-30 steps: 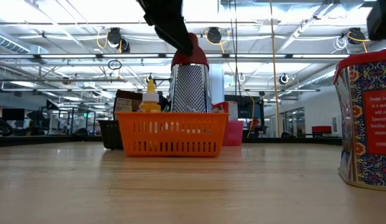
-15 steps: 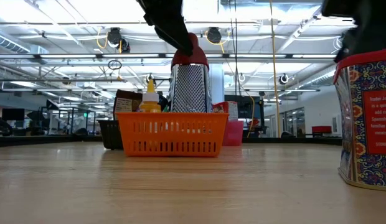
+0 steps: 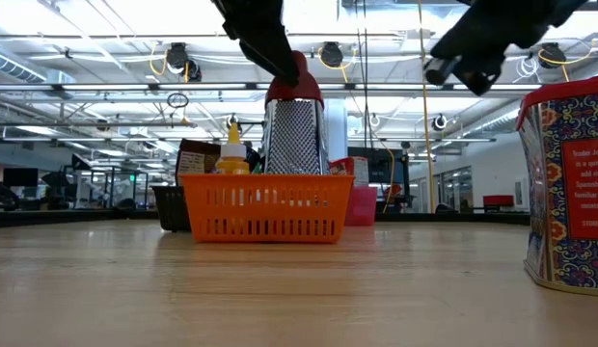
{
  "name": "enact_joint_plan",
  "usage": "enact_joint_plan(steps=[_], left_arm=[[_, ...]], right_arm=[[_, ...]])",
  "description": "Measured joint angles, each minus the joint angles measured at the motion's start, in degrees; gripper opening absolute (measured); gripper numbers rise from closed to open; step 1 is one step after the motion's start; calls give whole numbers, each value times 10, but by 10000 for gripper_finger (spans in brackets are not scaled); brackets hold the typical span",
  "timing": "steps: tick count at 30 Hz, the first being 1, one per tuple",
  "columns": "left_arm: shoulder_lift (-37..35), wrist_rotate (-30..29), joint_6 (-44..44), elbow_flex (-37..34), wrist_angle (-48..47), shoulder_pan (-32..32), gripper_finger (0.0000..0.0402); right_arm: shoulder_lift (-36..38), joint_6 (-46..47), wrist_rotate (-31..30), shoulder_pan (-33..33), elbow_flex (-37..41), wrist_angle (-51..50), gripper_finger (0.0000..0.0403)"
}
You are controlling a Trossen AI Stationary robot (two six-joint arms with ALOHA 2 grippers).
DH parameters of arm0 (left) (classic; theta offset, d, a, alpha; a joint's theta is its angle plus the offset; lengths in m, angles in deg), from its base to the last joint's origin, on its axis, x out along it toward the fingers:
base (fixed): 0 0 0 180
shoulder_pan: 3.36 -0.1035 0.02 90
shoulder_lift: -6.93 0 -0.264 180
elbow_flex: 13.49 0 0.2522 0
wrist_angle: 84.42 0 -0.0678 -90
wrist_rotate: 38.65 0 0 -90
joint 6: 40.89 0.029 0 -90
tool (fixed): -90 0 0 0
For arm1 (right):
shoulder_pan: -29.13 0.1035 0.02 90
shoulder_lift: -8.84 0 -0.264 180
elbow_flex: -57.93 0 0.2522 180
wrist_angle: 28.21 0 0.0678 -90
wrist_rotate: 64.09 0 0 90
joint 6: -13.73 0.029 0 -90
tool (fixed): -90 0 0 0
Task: Pick & Place Kitchen Items
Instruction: Put the green food coloring bottle into the orange bin
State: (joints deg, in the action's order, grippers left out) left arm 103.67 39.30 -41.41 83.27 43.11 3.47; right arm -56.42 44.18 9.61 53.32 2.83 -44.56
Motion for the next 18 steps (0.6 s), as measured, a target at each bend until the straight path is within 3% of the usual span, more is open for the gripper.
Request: enact_joint_plan(steps=[6, 11, 18], left_arm=[[0, 0, 2, 0, 4, 0, 212], [0, 0, 2, 0, 33, 0, 212], [0, 0, 2, 0, 46, 0, 212]], right_arm=[[-10, -46, 1, -33, 0, 39, 60], [-42, -86, 45, -64, 0, 100, 60], [-91, -118, 62, -94, 0, 157, 60]])
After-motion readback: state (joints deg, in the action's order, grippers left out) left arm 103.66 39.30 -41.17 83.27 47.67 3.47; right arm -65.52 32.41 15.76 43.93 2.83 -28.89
